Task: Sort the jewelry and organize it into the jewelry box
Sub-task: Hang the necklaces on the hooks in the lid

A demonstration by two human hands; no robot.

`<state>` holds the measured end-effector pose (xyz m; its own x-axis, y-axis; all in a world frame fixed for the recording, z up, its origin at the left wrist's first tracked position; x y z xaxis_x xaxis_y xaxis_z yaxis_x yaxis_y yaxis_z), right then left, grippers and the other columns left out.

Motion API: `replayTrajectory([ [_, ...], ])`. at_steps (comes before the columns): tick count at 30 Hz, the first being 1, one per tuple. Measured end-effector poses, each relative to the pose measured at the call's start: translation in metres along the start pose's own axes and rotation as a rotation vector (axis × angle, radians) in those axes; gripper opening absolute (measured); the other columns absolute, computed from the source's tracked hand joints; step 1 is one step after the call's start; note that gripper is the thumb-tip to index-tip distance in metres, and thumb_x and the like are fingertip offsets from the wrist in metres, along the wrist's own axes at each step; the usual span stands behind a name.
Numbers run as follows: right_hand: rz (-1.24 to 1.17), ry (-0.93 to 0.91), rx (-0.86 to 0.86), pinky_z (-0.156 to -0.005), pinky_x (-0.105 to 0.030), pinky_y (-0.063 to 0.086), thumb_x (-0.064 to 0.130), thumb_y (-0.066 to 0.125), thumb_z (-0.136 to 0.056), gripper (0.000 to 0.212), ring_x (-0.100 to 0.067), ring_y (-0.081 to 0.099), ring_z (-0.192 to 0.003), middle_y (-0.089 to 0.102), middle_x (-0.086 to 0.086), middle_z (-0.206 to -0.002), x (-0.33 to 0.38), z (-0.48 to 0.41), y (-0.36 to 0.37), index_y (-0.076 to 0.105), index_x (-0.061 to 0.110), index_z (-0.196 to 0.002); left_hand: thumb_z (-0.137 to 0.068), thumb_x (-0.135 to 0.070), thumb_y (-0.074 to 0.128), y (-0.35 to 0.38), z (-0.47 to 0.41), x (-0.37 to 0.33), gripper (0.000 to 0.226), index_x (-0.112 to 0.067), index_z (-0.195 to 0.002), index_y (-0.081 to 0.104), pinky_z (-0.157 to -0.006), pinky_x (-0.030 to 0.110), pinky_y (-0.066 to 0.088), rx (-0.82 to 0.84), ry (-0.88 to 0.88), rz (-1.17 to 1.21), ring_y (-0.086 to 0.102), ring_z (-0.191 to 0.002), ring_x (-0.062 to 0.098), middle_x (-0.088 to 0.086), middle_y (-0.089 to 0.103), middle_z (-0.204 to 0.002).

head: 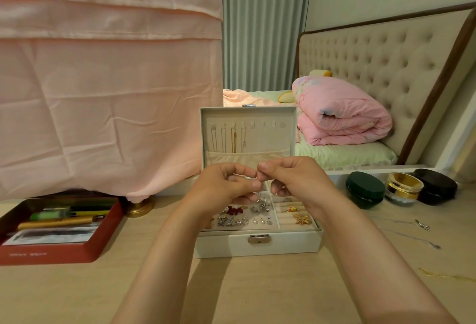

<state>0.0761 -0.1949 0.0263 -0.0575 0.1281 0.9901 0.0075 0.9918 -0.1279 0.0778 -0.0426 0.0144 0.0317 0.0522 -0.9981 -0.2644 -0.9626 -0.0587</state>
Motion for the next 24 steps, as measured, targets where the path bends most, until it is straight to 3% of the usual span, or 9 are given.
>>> replayTrajectory([
  [3,0.006,0.025,0.011,-0.063,-0.027,0.047,0.025,0.072,-0.091,0.011,-0.009,0.057,-0.055,0.079,-0.002,-0.084,-0.006,-0.002,0.001,0.077,0.015,-0.092,-0.081,-0.003,0.079,-0.007,0.001,-0.004,0.021,-0.004,-0.099,0.069,-0.070,0.029,0.062,-0.051,0.028,-0.051,0.072,-0.070,0.021,0.018,0.075,-0.081],
  [8,0.076,0.046,0.074,-0.066,-0.027,0.048,0.026,0.070,-0.093,0.014,-0.010,0.059,-0.059,0.079,-0.003,-0.086,-0.012,-0.002,0.003,0.076,0.014,-0.092,-0.091,-0.007,0.069,-0.018,0.001,-0.016,0.010,-0.009,-0.100,0.066,-0.076,0.032,0.055,-0.098,0.143,-0.171,0.065,-0.070,0.013,0.006,0.069,-0.079],
  [12,0.114,0.051,0.214,-0.076,-0.030,0.051,0.026,0.064,-0.098,0.019,-0.012,0.064,-0.070,0.078,-0.002,-0.090,-0.017,-0.001,0.014,0.074,0.012,-0.093,-0.096,0.002,0.052,-0.012,-0.001,-0.015,0.018,-0.009,-0.110,0.053,-0.078,0.032,0.055,0.006,0.102,0.258,0.065,-0.079,0.020,0.003,0.065,-0.073],
  [16,-0.196,0.066,0.276,-0.085,-0.039,0.051,0.018,0.050,-0.102,0.023,-0.021,0.067,-0.082,0.072,-0.008,-0.087,-0.013,-0.002,0.023,0.066,0.010,-0.086,-0.091,-0.008,0.053,-0.006,-0.002,-0.006,0.020,-0.012,-0.110,0.048,-0.064,0.028,0.052,0.169,0.009,0.584,0.057,-0.066,0.018,0.002,0.053,-0.072],
  [20,-0.484,0.062,0.288,-0.086,-0.045,0.049,0.020,0.043,-0.096,0.029,-0.027,0.060,-0.072,0.058,-0.009,-0.070,-0.004,-0.002,0.023,0.051,0.017,-0.068,-0.086,-0.024,0.068,-0.013,0.003,-0.002,0.028,-0.012,-0.108,0.057,-0.054,0.022,0.037,0.177,-0.029,0.350,0.038,-0.055,0.011,-0.004,0.041,-0.066],
  [22,-0.510,0.034,0.270,-0.081,-0.044,0.048,0.021,0.039,-0.098,0.034,-0.026,0.055,-0.065,0.051,-0.007,-0.064,0.001,-0.002,0.021,0.045,0.018,-0.064,-0.081,-0.027,0.071,-0.018,0.005,-0.002,0.037,-0.010,-0.114,0.064,-0.056,0.021,0.037,0.170,-0.029,0.156,0.039,-0.058,0.010,-0.005,0.043,-0.067],
  [24,-0.539,0.026,0.253,-0.072,-0.041,0.049,0.023,0.038,-0.101,0.038,-0.023,0.049,-0.057,0.044,-0.004,-0.060,0.005,-0.001,0.021,0.041,0.019,-0.064,-0.085,-0.026,0.073,-0.022,0.008,-0.003,0.030,-0.017,-0.114,0.071,-0.062,0.024,0.039,0.178,-0.026,-0.056,0.041,-0.061,0.011,-0.006,0.050,-0.070],
])
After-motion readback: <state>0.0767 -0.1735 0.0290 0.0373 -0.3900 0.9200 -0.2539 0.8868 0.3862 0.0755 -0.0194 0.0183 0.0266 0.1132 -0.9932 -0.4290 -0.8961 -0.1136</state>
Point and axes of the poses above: each hand's wrist, its own z-axis away from the middle knuckle, its own y-axis out of the palm, x = y × z, the point moved 9 cm from there along -z, towards the middle knuckle
